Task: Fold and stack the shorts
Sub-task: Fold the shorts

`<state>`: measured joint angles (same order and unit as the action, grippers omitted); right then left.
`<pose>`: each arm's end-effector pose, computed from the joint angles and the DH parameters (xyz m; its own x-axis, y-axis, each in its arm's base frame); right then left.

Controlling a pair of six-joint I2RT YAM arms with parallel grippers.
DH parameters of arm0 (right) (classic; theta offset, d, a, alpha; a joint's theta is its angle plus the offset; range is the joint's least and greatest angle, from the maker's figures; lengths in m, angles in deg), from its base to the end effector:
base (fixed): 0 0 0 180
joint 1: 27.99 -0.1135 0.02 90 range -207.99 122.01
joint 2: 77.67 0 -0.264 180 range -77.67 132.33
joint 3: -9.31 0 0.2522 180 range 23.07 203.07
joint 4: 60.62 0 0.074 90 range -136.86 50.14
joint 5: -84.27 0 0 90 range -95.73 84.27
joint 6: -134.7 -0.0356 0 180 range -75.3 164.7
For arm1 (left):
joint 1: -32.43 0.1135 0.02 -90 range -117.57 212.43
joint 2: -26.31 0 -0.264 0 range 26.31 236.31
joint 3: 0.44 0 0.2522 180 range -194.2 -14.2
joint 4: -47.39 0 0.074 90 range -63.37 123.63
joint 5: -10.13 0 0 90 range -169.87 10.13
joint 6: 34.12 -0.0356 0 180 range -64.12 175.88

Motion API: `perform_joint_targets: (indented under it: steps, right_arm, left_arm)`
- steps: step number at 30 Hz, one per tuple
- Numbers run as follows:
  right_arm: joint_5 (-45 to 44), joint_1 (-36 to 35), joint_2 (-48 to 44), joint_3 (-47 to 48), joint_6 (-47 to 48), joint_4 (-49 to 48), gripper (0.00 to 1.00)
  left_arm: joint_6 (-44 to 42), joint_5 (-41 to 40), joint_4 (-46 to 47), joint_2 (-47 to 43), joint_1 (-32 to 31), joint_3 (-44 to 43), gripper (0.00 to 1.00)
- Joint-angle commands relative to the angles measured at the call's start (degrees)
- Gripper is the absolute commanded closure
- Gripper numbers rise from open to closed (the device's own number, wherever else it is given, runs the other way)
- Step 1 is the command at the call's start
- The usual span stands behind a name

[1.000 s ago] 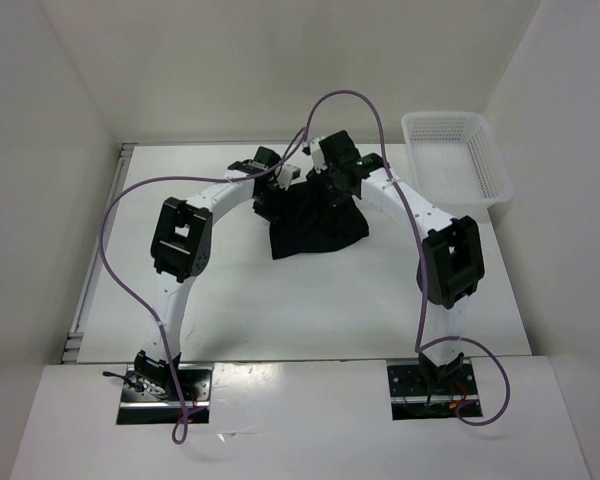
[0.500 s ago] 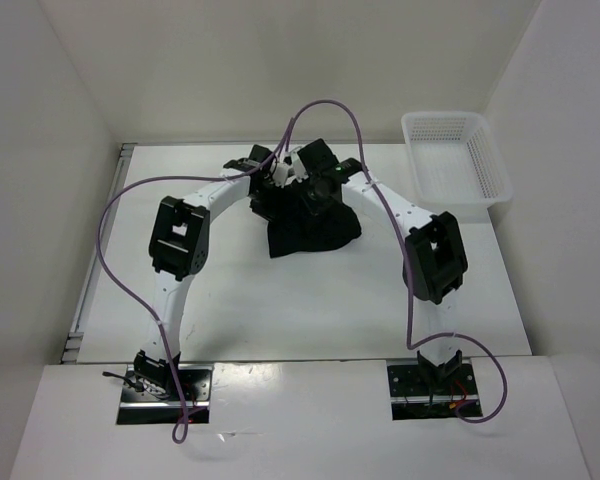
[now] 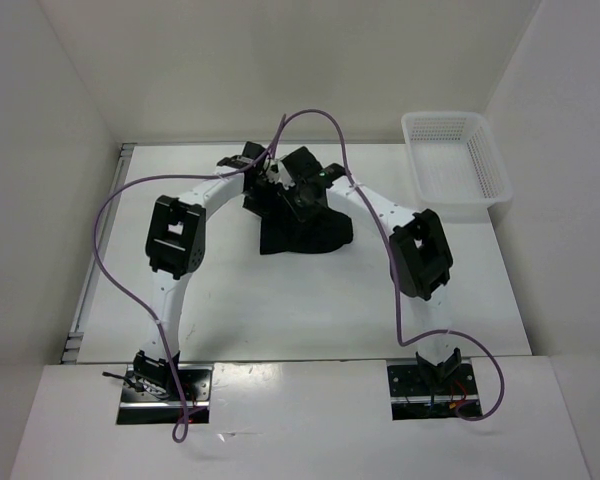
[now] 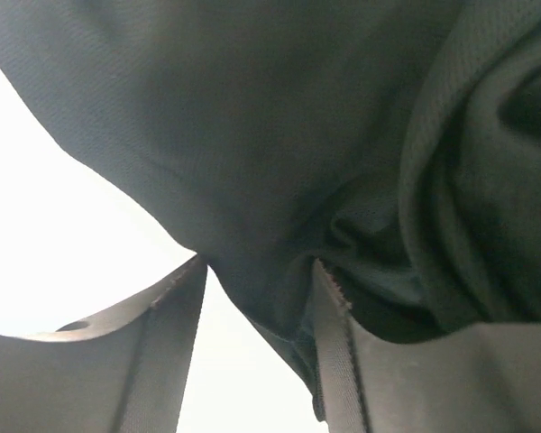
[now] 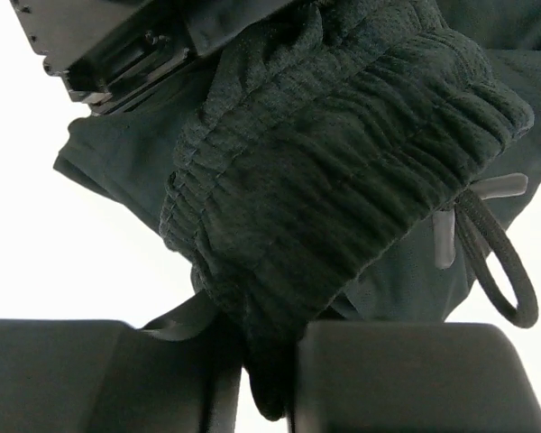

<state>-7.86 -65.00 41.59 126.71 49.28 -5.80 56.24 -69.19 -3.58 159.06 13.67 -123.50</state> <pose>0.3692 0.2766 0.2441 -0.6184 -0.5661 -0.5451 -0.6366 0.7675 -0.0748 0.4725 -0.1674 0.1699 -0.8279 0.2747 -0.4890 0.3968 0.9030 -0.1646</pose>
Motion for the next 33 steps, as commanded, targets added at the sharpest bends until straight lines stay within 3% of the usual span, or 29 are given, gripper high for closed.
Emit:
perform_joint_targets:
  steps: [1,4,6,9,15,23,24,29,33]
  right_arm:
    - [0.3,-1.4,0.3,4.1,-0.7,-3.3,0.77]
    - [5.9,-2.0,0.8,6.4,-0.7,-3.8,0.68]
    - [16.0,-2.8,0.3,7.7,0.4,-3.2,0.61]
    - [23.1,-5.5,-1.2,8.5,2.6,-4.0,0.53]
    - [29.9,-7.2,-3.9,8.5,3.9,-5.1,0.49]
    - [24.4,-7.2,-13.2,2.0,7.5,-7.3,0.48]
    - [23.3,-7.2,-14.3,0.7,7.5,-7.8,0.48]
    - [15.4,-0.4,-20.0,-10.5,8.8,-11.6,0.49]
    - [8.0,6.4,-21.1,-20.1,12.0,-16.4,0.49]
  left_arm:
    - [-0.4,-2.5,-1.9,-1.1,0.9,-0.4,0.41]
    - [-0.4,-4.7,-1.9,-3.2,1.4,0.1,0.35]
    - [-0.4,-5.9,-2.4,-4.5,2.8,0.7,0.3]
    - [-0.4,-7.9,-2.4,-5.7,5.3,0.7,0.26]
    - [-0.4,-10.1,-3.0,-7.6,10.1,0.0,0.18]
    - [-0.4,-11.6,-3.0,-14.5,10.6,-0.5,0.17]
    - [-0.4,-9.5,-3.7,-15.4,10.1,-0.5,0.17]
    - [-0.4,3.3,-8.7,-22.4,6.6,2.6,0.36]
    - [-0.4,7.4,-12.7,-20.3,0.7,6.8,0.37]
